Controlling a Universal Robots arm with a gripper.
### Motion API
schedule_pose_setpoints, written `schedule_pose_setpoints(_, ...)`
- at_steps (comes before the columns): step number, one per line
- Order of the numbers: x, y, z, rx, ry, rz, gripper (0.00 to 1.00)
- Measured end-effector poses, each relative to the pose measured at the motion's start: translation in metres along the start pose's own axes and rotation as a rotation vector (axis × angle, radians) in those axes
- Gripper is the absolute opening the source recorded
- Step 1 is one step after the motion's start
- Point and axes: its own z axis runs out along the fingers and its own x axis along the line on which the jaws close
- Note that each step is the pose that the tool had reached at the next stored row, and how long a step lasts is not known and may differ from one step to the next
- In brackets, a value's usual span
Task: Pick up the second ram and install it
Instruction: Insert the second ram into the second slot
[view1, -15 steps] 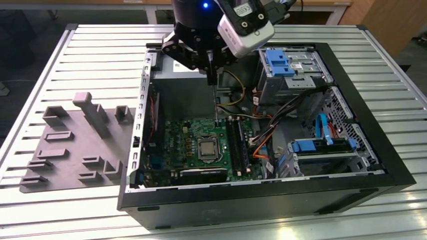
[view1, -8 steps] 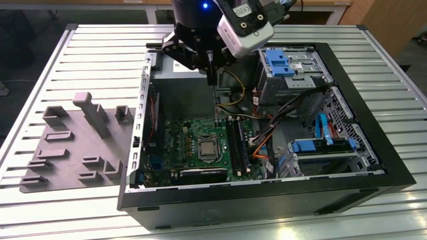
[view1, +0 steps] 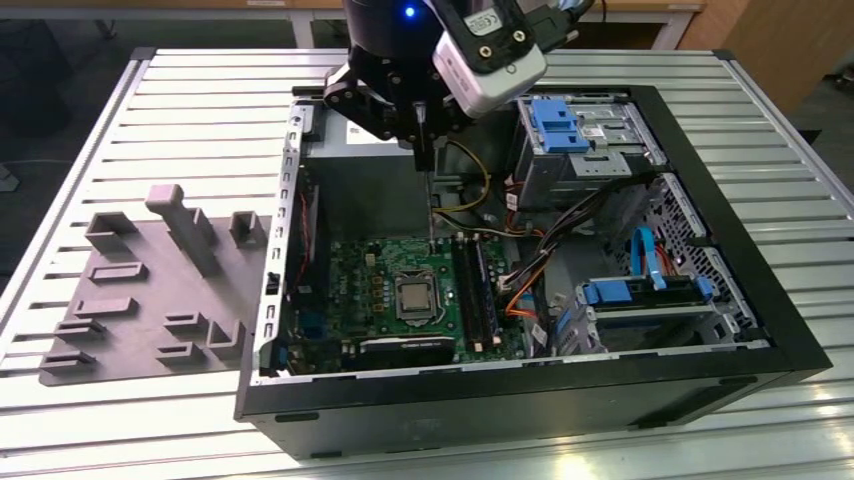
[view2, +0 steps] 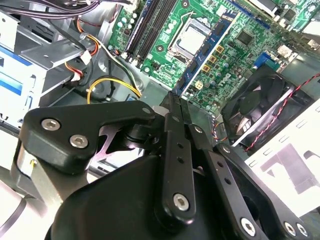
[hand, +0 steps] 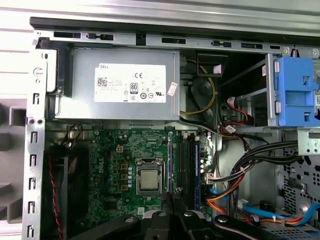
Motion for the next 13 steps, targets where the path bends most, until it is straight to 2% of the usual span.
schedule_pose_setpoints(13, 0.0001, 0.0, 0.0006, 0.002, -0.0012, 0.017, 0.12)
